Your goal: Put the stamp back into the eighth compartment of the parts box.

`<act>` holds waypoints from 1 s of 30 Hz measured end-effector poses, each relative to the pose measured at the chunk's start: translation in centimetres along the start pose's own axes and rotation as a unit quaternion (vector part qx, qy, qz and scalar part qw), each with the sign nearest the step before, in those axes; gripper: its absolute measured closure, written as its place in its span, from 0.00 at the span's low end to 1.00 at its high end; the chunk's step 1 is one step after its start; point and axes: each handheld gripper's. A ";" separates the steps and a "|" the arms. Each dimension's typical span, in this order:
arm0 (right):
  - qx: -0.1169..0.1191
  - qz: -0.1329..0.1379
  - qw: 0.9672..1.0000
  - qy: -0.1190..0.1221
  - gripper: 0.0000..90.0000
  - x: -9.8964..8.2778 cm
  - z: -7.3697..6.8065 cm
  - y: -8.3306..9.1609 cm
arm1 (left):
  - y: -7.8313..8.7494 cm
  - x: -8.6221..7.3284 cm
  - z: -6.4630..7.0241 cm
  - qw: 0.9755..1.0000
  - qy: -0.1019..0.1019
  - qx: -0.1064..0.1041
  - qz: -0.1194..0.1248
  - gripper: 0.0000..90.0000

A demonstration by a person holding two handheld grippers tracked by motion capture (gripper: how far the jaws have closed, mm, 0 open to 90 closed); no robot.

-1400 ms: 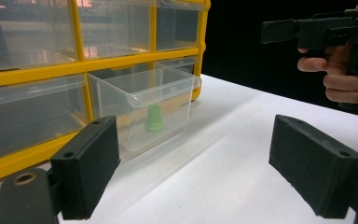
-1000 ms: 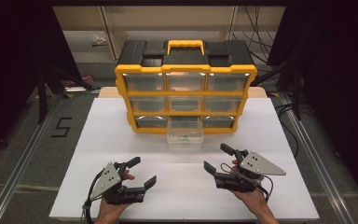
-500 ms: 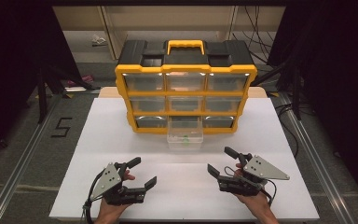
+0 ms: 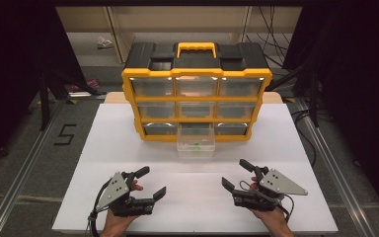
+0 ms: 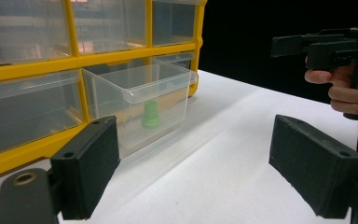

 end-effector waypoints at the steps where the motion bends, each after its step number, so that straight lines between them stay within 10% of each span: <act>1: 0.000 0.000 1.000 0.000 0.21 -0.1 0.0 0.0 | 0.0 0.0 0.0 1.000 0.000 -0.001 -0.001 0.17; 30: 0.001 0.003 1.000 -0.004 0.21 -1.1 -0.4 1.2 | -0.2 0.0 0.3 1.000 -0.003 -0.013 -0.007 0.17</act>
Point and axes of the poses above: each handheld gripper's, and its own axes: y roughly backward along the jaws, x roughly out of its top, z roughly to its right, and after that the axes turned 10 degrees about x, right-handed
